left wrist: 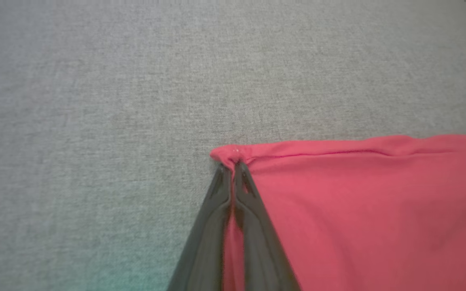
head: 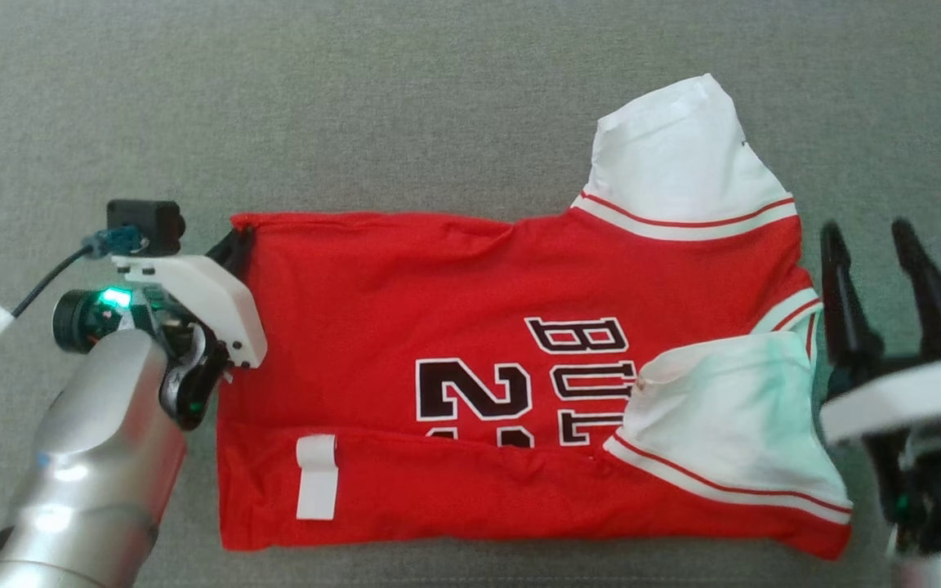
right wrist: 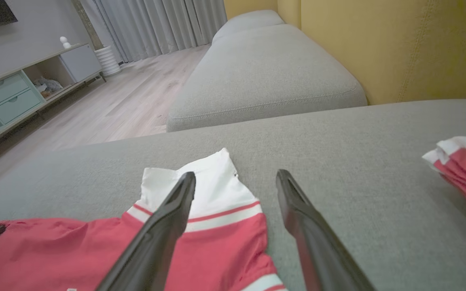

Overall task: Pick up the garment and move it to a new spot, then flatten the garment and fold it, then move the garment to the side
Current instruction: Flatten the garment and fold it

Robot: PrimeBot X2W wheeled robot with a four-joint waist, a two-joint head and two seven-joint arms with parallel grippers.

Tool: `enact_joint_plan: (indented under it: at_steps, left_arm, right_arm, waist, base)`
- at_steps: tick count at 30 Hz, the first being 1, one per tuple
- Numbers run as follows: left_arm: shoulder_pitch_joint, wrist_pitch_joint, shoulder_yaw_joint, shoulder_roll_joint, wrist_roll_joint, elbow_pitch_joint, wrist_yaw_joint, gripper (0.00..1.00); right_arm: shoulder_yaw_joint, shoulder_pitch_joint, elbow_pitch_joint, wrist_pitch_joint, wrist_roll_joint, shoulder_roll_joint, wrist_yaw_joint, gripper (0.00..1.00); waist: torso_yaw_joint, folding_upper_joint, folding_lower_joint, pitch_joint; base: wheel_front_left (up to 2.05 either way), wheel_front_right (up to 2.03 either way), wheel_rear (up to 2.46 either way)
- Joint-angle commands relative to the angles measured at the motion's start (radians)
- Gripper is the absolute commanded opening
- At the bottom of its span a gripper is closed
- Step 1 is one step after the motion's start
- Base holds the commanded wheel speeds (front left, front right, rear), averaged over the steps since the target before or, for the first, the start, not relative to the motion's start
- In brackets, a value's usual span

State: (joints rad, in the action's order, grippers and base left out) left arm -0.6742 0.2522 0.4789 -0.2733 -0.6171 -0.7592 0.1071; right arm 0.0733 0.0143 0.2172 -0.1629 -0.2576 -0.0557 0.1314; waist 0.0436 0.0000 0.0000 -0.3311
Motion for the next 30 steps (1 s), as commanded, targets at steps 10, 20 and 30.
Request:
enact_joint_plan:
  at_steps: [10,20,30]
  left_arm:
    - [-0.101,-0.125,0.006,0.037,0.027,0.02,0.008,0.0]
    - [-0.122,-0.172,0.024,0.073,-0.006,0.023,0.018,0.0]
    - [-0.09,-0.258,0.013,0.055,-0.037,0.048,0.021,0.0]
  right_arm:
    - [-0.113,0.455,-0.457,-0.071,-0.108,-0.161,-0.001,1.0]
    - [-0.225,0.673,-0.751,-0.279,-0.128,-0.268,-0.001,1.0]
    - [-0.25,0.667,-0.692,-0.264,-0.202,-0.3,-0.001,0.0]
  waist:
    - [0.094,0.0,0.0,-0.055]
    - [0.149,0.0,0.0,-0.066]
    - [0.136,0.0,0.0,-0.016]
  base:
    - [0.0,0.0,0.0]
    - [0.0,0.0,0.0]
    - [0.0,0.0,0.0]
